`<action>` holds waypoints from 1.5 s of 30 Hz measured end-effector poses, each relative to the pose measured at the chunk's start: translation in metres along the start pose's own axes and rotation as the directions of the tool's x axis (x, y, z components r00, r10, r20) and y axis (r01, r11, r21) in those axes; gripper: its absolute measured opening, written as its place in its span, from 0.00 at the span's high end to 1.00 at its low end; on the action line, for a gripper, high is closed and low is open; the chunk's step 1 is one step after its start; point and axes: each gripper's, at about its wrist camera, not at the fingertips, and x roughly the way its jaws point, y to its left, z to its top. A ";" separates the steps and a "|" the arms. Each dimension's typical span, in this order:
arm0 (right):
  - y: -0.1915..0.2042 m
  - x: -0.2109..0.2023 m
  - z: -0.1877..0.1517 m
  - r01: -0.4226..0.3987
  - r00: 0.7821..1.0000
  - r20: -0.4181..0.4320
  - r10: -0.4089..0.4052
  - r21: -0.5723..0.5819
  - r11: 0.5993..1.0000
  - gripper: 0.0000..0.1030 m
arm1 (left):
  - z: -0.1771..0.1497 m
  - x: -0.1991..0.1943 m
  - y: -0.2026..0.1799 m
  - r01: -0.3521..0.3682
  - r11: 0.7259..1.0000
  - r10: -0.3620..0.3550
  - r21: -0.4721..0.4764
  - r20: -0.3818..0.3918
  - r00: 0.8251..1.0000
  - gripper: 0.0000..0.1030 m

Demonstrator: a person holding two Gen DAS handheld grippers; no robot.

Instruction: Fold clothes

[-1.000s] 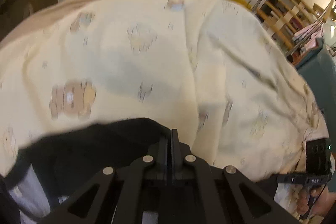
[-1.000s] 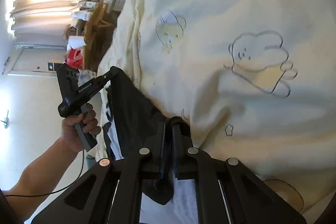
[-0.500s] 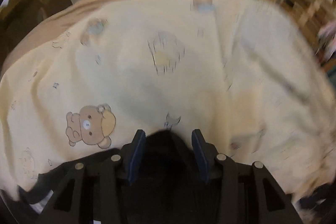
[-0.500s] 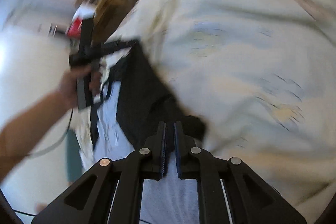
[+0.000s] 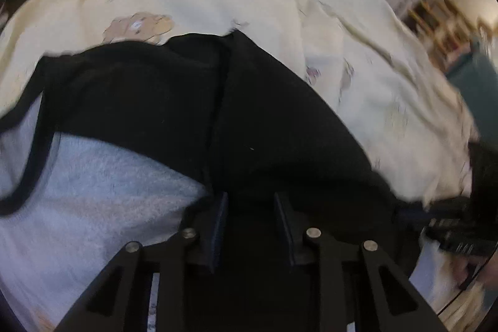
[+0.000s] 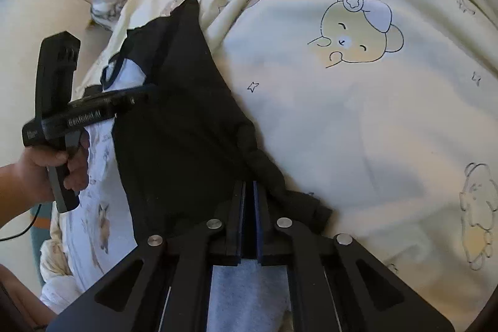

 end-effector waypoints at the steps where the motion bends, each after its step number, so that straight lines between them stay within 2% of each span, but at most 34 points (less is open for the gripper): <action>1: 0.005 -0.005 0.002 -0.014 1.000 0.009 0.014 -0.010 1.000 0.90 | 0.001 -0.007 0.000 0.021 0.999 -0.020 -0.027 0.019 1.000 0.66; 3: 0.018 -0.017 0.007 -0.054 0.998 0.035 0.055 -0.033 0.998 0.89 | 0.004 -0.020 -0.001 0.063 0.995 -0.059 -0.080 0.058 0.997 0.64; 4: 0.025 -0.023 0.009 -0.073 0.996 0.047 0.075 -0.045 0.996 0.89 | 0.002 -0.032 -0.001 0.059 0.995 -0.054 -0.080 0.065 0.996 0.63; 7: 0.078 -0.018 0.035 -0.155 0.987 0.026 0.161 -0.170 0.973 0.89 | -0.013 -0.072 0.005 0.024 0.998 -0.020 -0.049 0.082 0.996 0.59; 8: 0.096 -0.016 0.044 -0.182 0.982 0.015 0.190 -0.213 0.960 0.88 | -0.023 -0.088 0.014 0.004 0.999 0.000 -0.037 0.090 0.996 0.51; 9: 0.115 -0.014 0.053 -0.210 0.976 0.002 0.218 -0.255 0.944 0.88 | -0.036 -0.104 0.033 -0.026 0.998 0.031 -0.056 0.090 0.995 0.47; 10: 0.133 -0.012 0.062 -0.237 0.970 -0.011 0.245 -0.296 0.925 0.79 | -0.051 -0.119 0.054 -0.057 0.995 0.064 -0.083 0.088 0.994 0.47; 12: 0.170 -0.008 0.080 -0.290 0.954 -0.042 0.296 -0.376 0.880 0.70 | -0.079 -0.150 0.096 -0.118 0.983 0.130 -0.137 0.082 0.988 0.47; 14: 0.215 0.003 0.102 -0.330 0.940 -0.084 0.329 -0.455 0.827 0.68 | -0.115 -0.184 0.152 -0.180 0.947 0.208 -0.265 0.081 0.975 0.47; 15: 0.240 0.013 0.110 -0.336 0.939 -0.110 0.326 -0.493 0.803 0.60 | -0.133 -0.201 0.180 -0.209 0.920 0.248 -0.332 0.078 0.966 0.47; 18: 0.303 0.041 0.130 -0.318 0.946 -0.151 0.285 -0.580 0.750 0.30 | -0.180 -0.245 0.245 -0.291 0.828 0.386 -0.479 0.110 0.916 0.43; 19: 0.322 0.051 0.136 -0.326 0.944 -0.164 0.286 -0.599 0.731 0.26 | -0.195 -0.258 0.264 -0.306 0.795 0.425 -0.523 0.122 0.897 0.43; 20: 0.340 0.062 0.143 -0.333 0.942 -0.177 0.287 -0.610 0.719 0.26 | -0.210 -0.270 0.284 -0.317 0.760 0.464 -0.567 0.133 0.876 0.43; 23: 0.395 0.102 0.163 -0.363 0.932 -0.223 0.287 -0.625 0.691 0.26 | -0.238 -0.284 0.321 -0.290 0.696 0.496 -0.657 0.148 0.855 0.43; 24: 0.414 0.119 0.169 -0.361 0.932 -0.232 0.277 -0.635 0.683 0.26 | -0.244 -0.281 0.327 -0.282 0.683 0.501 -0.674 0.152 0.852 0.43; 26: 0.452 0.152 0.180 -0.349 0.937 -0.246 0.249 -0.658 0.667 0.26 | -0.258 -0.283 0.339 -0.260 0.668 0.494 -0.697 0.154 0.856 0.43; 29: 0.486 0.195 0.186 -0.302 0.953 -0.244 0.181 -0.686 0.662 0.26 | -0.273 -0.285 0.344 -0.192 0.665 0.456 -0.721 0.189 0.869 0.43; 32: 0.519 0.237 0.192 -0.252 0.965 -0.239 0.112 -0.712 0.655 0.26 | -0.281 -0.288 0.339 -0.144 0.690 0.405 -0.709 0.213 0.889 0.43; 35: 0.552 0.279 0.197 -0.203 0.972 -0.231 0.041 -0.737 0.644 0.26 | -0.289 -0.301 0.327 -0.159 0.735 0.391 -0.659 0.221 0.893 0.43; 37: 0.573 0.307 0.201 -0.170 0.974 -0.224 -0.005 -0.754 0.635 0.28 | -0.297 -0.310 0.321 -0.164 0.747 0.391 -0.644 0.226 0.892 0.43; 38: 0.584 0.321 0.202 -0.154 0.975 -0.221 -0.029 -0.762 0.629 0.31 | -0.301 -0.313 0.320 -0.161 0.744 0.391 -0.648 0.228 0.892 0.43; 39: 0.595 0.335 0.204 -0.138 0.975 -0.217 -0.052 -0.770 0.624 0.36 | -0.306 -0.316 0.319 -0.156 0.739 0.391 -0.655 0.230 0.891 0.43; 41: 0.606 0.332 0.201 -0.150 0.974 -0.220 -0.050 -0.797 0.585 0.42 | -0.315 -0.320 0.322 -0.146 0.713 0.399 -0.686 0.225 0.889 0.43; 43: 0.616 0.326 0.196 -0.168 0.973 -0.226 -0.041 -0.823 0.542 0.78 | -0.321 -0.323 0.328 -0.128 0.679 0.403 -0.722 0.222 0.888 0.43; 45: 0.626 0.320 0.192 -0.185 0.972 -0.232 -0.033 -0.847 0.498 0.93 | -0.323 -0.323 0.332 -0.116 0.659 0.405 -0.743 0.221 0.887 0.43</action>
